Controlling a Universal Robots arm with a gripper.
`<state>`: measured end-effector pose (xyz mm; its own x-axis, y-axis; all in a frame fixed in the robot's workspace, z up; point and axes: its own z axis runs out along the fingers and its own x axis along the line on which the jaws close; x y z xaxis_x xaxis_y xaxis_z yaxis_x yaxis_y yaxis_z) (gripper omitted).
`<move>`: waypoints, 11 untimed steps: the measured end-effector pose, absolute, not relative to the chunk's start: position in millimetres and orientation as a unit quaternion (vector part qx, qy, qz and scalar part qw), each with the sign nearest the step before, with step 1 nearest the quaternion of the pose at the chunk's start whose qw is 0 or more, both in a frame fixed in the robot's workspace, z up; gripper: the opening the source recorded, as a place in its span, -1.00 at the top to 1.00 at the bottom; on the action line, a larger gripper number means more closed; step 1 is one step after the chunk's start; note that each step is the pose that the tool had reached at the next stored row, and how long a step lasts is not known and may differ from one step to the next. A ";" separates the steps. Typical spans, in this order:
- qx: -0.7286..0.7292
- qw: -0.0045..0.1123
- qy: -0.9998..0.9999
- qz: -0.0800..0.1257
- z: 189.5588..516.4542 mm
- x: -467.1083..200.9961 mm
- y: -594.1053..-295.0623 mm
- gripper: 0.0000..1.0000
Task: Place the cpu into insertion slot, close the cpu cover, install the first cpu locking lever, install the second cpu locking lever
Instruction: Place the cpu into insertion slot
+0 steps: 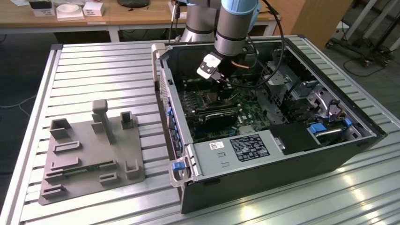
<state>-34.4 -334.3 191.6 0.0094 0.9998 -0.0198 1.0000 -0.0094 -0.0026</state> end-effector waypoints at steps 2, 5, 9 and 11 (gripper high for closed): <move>0.710 0.006 0.704 -0.008 191.2 -34.4 -334.3 -0.08; 0.710 0.006 0.704 -0.008 191.2 -34.4 -334.3 -0.08; 0.710 0.006 0.704 -0.008 191.1 -34.4 -334.3 -0.08; 0.710 0.006 0.704 -0.008 191.1 -34.4 -334.3 -0.08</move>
